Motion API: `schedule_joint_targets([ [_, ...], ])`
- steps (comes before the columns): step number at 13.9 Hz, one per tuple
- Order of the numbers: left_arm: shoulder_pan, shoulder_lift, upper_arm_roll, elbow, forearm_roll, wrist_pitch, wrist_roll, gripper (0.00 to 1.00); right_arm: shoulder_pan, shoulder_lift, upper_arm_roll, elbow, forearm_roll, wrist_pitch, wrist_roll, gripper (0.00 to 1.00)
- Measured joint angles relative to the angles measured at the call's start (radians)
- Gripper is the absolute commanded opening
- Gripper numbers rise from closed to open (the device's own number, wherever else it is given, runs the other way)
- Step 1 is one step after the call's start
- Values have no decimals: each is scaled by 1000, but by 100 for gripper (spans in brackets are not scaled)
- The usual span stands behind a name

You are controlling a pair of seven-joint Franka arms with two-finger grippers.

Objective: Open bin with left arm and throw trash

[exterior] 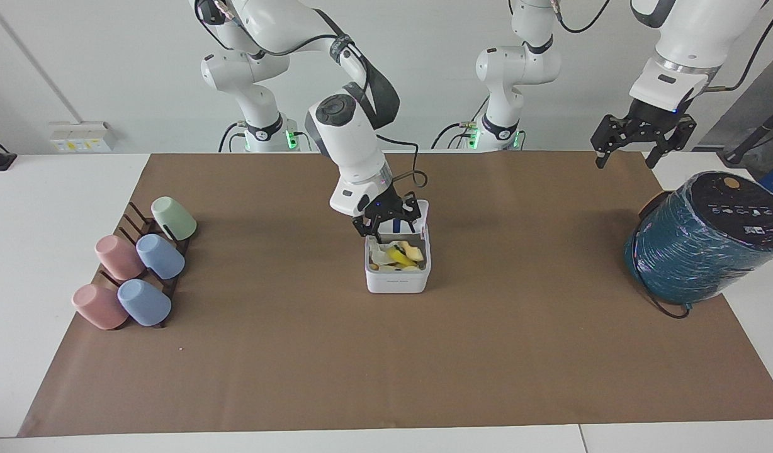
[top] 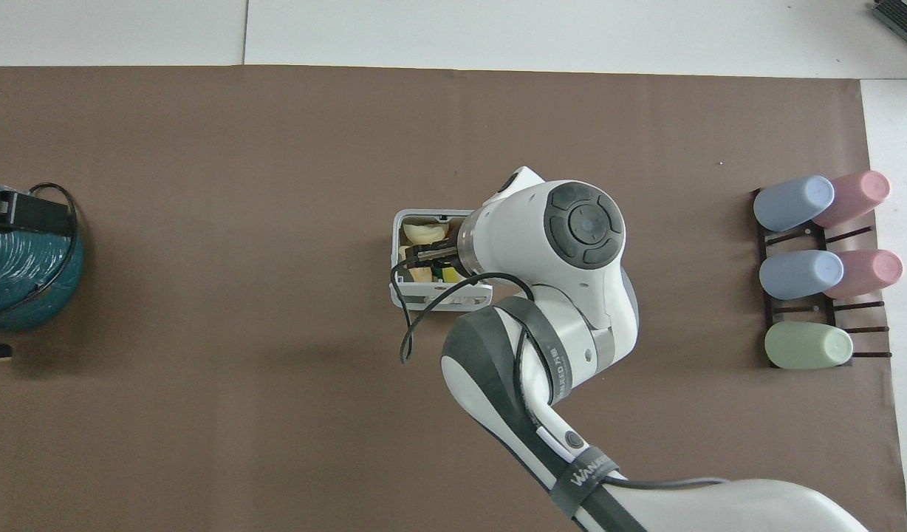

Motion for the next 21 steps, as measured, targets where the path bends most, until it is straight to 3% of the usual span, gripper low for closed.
schedule_joint_targets([
  [8,18,-8,4,-1,-46,-67,0,100,0,0,0,0,-3,15,-2,100],
  [11,18,-14,-2,-11,-48,-68,3,100,-15,-6,-7,10,-90,28,-2,100],
  [15,17,-17,-5,-20,-48,-71,4,100,-138,-57,-12,26,-200,11,-6,100],
  [21,17,-18,-5,-21,-49,-73,4,100,-360,-208,-17,32,-260,-253,-32,100],
])
